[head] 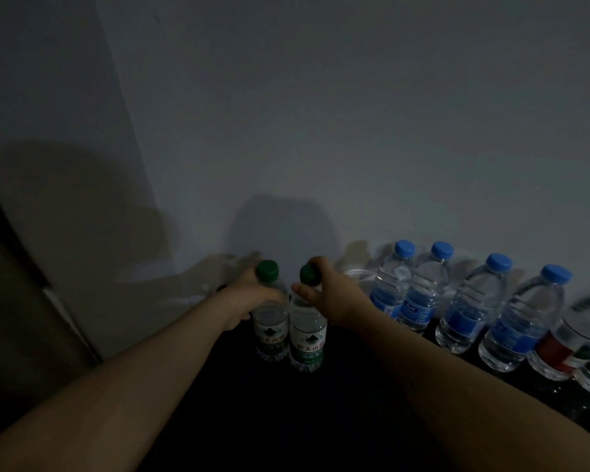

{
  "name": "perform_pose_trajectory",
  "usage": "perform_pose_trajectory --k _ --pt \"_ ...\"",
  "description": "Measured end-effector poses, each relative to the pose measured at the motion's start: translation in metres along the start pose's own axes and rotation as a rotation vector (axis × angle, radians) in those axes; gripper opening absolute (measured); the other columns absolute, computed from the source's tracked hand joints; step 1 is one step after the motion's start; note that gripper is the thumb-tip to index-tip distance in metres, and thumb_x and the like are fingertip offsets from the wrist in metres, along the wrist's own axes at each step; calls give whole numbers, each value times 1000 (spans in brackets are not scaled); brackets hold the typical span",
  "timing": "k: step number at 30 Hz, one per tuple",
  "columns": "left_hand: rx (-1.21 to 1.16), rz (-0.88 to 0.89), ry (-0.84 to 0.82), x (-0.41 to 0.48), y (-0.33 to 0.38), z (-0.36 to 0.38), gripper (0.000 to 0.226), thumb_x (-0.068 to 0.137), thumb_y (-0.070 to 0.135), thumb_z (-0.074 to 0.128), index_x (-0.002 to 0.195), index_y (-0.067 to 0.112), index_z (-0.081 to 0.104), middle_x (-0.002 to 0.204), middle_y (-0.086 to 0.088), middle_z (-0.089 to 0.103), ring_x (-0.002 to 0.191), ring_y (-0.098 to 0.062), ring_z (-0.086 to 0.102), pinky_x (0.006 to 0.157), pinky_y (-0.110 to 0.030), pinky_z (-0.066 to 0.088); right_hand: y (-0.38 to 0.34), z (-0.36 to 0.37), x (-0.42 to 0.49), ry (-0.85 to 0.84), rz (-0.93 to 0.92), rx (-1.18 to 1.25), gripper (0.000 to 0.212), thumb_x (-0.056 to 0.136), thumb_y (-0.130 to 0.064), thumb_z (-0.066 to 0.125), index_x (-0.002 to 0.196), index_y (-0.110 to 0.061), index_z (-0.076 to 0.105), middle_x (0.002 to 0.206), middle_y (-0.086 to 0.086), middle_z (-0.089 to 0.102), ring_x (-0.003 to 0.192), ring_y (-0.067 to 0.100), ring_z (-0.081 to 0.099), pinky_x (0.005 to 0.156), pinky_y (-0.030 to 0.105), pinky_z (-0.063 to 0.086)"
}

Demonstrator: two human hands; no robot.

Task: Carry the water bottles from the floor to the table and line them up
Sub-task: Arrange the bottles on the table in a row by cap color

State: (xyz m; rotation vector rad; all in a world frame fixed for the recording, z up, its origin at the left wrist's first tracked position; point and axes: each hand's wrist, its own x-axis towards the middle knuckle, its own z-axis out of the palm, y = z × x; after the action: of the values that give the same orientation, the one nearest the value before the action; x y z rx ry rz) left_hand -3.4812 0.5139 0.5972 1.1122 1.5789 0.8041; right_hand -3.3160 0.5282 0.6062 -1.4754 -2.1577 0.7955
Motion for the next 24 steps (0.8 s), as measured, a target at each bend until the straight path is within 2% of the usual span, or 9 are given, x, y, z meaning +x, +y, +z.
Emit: perform_pose_trajectory --k 2,5,8,11,14,16,18,21,24 --pt "-15 110 31 -1 6 1 58 74 9 71 116 38 44 110 2 55 93 -14 53 69 -27 42 1 -2 -1 1 5 40 57 89 -44 54 135 -21 30 130 13 55 111 27 54 85 27 38" --pt "89 259 130 -2 17 2 76 74 10 72 137 28 33 137 -1 43 109 -13 45 79 -24 40 4 -9 -6 53 24 46 56 90 -48 49 137 -24 31 131 15 53 114 30 54 90 33 42" --pt "409 460 242 -8 30 7 66 78 23 69 136 31 37 145 3 35 119 -11 41 92 -28 38 7 -21 -12 97 28 26 52 91 -46 47 136 -24 34 129 15 54 113 29 54 91 36 43" --pt "761 635 245 -13 40 16 50 84 40 59 131 32 44 141 6 42 130 -16 38 107 -45 32 14 -33 -17 138 35 13 44 92 -41 48 131 -21 41 126 13 57 110 27 56 92 39 47" --pt "992 581 147 -13 41 28 46 87 50 50 130 34 44 137 7 46 129 -17 38 106 -47 29 22 -40 -22 143 55 -25 38 92 -35 49 127 -20 45 123 10 58 106 24 56 89 35 46" --pt "1041 557 194 -11 37 28 46 88 51 48 130 33 43 138 8 45 128 -17 38 103 -42 30 24 -39 -24 124 51 -24 37 92 -32 50 127 -21 45 123 9 58 106 22 56 88 33 45" --pt "979 552 257 -11 33 23 49 88 52 49 132 33 41 142 8 41 131 -17 36 102 -39 30 21 -33 -23 90 32 4 44 90 -33 54 131 -23 42 128 9 55 112 22 53 89 31 42" --pt "736 484 107 -8 26 6 64 82 46 62 137 26 37 146 4 33 130 -14 36 100 -27 31 14 -21 -15 -14 26 62 71 82 -35 66 140 -23 28 138 12 46 123 27 47 91 29 39" --pt "683 365 16 -6 16 -10 76 75 28 73 138 23 31 144 -1 31 128 -16 38 100 -25 37 11 -6 -8 -126 80 130 88 75 -27 75 143 -16 19 141 13 42 124 28 46 90 27 37"
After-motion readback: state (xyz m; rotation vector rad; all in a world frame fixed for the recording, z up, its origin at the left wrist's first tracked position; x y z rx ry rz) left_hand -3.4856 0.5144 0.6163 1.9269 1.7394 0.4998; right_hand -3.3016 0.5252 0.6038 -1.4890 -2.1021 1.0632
